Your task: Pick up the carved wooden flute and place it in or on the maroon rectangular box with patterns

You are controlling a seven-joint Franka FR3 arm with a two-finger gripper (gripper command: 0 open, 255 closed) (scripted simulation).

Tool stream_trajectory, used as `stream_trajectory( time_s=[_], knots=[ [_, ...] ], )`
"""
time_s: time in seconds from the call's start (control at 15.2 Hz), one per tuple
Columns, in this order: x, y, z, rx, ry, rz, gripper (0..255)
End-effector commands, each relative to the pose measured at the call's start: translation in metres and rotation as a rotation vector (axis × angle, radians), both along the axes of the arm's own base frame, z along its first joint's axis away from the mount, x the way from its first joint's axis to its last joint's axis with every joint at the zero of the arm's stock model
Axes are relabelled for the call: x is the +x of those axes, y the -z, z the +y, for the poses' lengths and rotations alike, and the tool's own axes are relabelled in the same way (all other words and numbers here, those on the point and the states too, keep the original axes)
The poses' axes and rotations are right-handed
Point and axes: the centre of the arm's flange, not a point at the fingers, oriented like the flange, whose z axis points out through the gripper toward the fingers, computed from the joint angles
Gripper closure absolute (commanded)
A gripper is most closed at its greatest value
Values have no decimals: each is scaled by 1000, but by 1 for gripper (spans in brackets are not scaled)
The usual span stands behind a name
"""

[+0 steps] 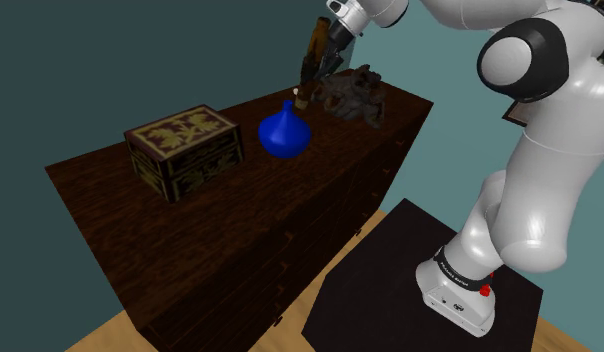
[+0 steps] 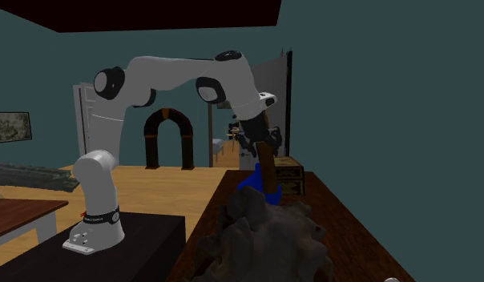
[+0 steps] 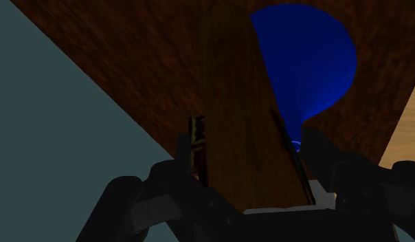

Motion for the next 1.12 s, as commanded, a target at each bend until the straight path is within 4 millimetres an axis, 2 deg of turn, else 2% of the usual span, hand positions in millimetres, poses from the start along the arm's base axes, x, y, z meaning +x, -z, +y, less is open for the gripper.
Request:
stream_trajectory(
  time_s=[0.0, 0.79, 1.06],
  knots=[
    [-2, -12, -1, 0, 0, -1, 255],
    [-2, -73, -1, 0, 0, -1, 255],
    [8, -72, 51, 0, 0, -1, 255]
  ],
)
